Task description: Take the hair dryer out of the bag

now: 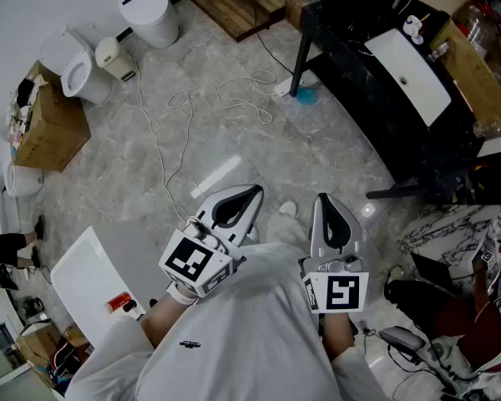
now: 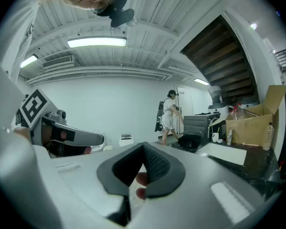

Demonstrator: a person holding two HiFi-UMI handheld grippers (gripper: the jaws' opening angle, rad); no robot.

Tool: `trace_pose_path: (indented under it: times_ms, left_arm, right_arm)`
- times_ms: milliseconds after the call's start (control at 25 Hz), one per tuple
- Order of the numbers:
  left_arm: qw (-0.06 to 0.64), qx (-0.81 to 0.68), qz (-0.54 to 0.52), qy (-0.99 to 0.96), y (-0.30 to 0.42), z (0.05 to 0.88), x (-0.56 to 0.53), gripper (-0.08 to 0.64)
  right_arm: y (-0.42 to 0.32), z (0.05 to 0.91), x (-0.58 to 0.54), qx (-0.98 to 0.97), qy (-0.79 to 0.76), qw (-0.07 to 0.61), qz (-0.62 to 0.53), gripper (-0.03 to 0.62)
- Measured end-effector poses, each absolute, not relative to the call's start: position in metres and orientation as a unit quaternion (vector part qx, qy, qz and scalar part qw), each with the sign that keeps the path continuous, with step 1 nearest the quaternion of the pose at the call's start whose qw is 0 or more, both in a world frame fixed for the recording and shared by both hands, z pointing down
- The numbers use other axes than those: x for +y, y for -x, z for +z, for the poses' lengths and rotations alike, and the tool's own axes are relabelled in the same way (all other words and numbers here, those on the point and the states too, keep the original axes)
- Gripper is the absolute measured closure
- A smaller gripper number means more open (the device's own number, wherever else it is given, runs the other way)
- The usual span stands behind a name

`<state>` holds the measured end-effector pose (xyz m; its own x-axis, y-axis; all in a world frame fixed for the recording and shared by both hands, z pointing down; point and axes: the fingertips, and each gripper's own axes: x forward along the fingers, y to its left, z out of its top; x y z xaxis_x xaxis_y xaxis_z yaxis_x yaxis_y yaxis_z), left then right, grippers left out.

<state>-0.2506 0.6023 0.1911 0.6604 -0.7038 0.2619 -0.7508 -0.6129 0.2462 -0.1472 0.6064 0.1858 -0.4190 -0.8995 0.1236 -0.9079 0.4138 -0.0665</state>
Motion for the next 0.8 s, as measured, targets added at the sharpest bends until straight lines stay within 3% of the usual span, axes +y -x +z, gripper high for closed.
trace_pose_path:
  times_ms: [800]
  left_arm:
    - [0.158, -0.448, 0.094, -0.875, 0.135, 0.205, 0.497, 0.552]
  right_arm:
    - [0.012, 0.199, 0.499, -0.846, -0.529, -0.035, 0.066, 0.583]
